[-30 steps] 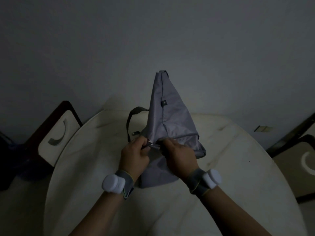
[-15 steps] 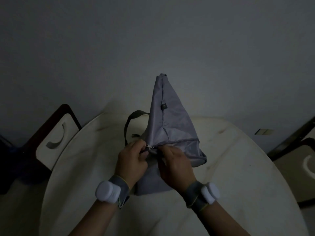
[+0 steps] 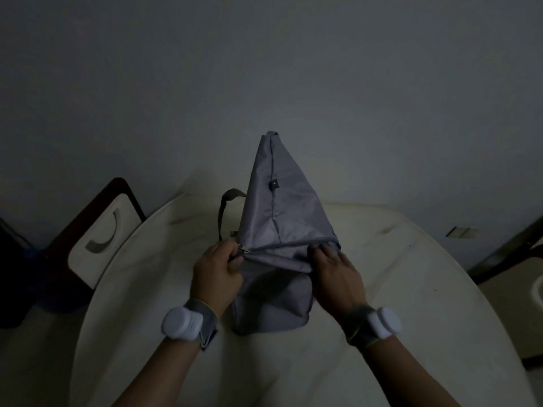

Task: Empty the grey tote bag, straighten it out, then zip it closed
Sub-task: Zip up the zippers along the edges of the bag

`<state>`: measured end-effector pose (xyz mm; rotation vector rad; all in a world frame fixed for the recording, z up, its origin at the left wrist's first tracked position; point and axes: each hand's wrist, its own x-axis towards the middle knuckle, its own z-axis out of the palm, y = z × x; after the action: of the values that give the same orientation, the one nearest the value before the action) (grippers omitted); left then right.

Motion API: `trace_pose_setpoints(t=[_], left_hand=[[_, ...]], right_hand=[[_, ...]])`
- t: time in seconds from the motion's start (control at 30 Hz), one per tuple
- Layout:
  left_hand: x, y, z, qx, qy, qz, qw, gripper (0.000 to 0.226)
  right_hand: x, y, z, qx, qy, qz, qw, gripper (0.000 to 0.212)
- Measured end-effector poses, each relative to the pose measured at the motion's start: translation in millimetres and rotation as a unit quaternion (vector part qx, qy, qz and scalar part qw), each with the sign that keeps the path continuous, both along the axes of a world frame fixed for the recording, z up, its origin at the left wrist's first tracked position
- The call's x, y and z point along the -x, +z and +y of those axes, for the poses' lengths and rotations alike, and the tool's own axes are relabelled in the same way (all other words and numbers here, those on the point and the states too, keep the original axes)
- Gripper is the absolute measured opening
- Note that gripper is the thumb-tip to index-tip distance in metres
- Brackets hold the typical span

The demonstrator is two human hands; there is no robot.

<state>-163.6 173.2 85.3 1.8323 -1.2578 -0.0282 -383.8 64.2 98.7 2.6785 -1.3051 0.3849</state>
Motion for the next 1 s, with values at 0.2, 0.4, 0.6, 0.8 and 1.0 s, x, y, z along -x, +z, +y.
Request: trace_pose_setpoints(t=[0.2, 0.4, 0.6, 0.8, 1.0], left_hand=[[-7.2, 3.9, 4.2, -0.011, 0.053, 0.029, 0.998, 0.022], [-3.4, 3.3, 3.7, -0.011, 0.02, 0.004, 1.0, 0.012], [6.1, 6.3, -0.8, 0.006, -0.015, -0.034, 0.999, 0.008], [7.5, 14.4, -9.4, 0.025, -0.034, -0.025, 0.999, 0.013], [10.7, 23.1, -15.5, 0.04, -0.07, -0.042, 0.996, 0.021]], right_hand=[[12.1, 22.2, 4.9, 0.041, -0.07, -0.097, 0.992, 0.024], [-19.9, 28.1, 20.2, 0.037, 0.031, -0.134, 0.99, 0.017], [-37.6, 52.9, -7.5, 0.037, -0.051, -0.133, 0.989, 0.015], [-65.6, 73.4, 19.0, -0.07, 0.153, -0.153, 0.974, 0.03], [-88.1, 54.9, 20.6, -0.054, 0.121, -0.122, 0.984, 0.03]])
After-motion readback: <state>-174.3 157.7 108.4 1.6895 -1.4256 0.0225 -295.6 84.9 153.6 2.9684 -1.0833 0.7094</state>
